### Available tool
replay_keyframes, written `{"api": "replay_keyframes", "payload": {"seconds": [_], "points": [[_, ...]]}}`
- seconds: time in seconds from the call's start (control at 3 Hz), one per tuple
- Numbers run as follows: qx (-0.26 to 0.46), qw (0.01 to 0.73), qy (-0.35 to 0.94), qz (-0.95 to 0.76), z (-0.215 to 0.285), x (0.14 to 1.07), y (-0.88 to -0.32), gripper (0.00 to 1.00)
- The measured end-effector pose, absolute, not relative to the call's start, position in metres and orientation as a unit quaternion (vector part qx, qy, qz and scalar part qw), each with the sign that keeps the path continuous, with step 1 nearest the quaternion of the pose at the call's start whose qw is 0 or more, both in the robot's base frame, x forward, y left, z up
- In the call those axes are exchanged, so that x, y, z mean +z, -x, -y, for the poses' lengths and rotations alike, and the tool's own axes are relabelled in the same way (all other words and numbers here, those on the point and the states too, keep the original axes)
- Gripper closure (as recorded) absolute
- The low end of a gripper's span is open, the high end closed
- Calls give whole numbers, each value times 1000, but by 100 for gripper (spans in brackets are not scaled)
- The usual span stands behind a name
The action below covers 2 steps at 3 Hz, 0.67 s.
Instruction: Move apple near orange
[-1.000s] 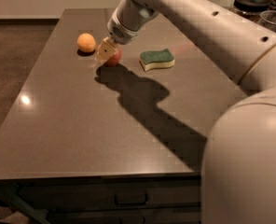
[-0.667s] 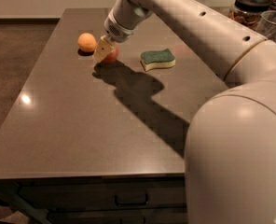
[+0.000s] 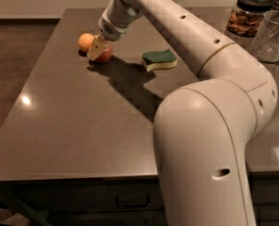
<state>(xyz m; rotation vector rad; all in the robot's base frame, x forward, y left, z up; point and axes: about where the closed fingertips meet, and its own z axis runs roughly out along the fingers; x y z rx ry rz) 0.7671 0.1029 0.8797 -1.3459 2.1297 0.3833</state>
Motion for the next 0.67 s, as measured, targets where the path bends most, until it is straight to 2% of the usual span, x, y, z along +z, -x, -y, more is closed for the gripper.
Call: {"api": "replay_keyframes", "payload": {"seconds": [0.67], "points": [[154, 289, 499, -802, -108, 869, -779, 31]]}}
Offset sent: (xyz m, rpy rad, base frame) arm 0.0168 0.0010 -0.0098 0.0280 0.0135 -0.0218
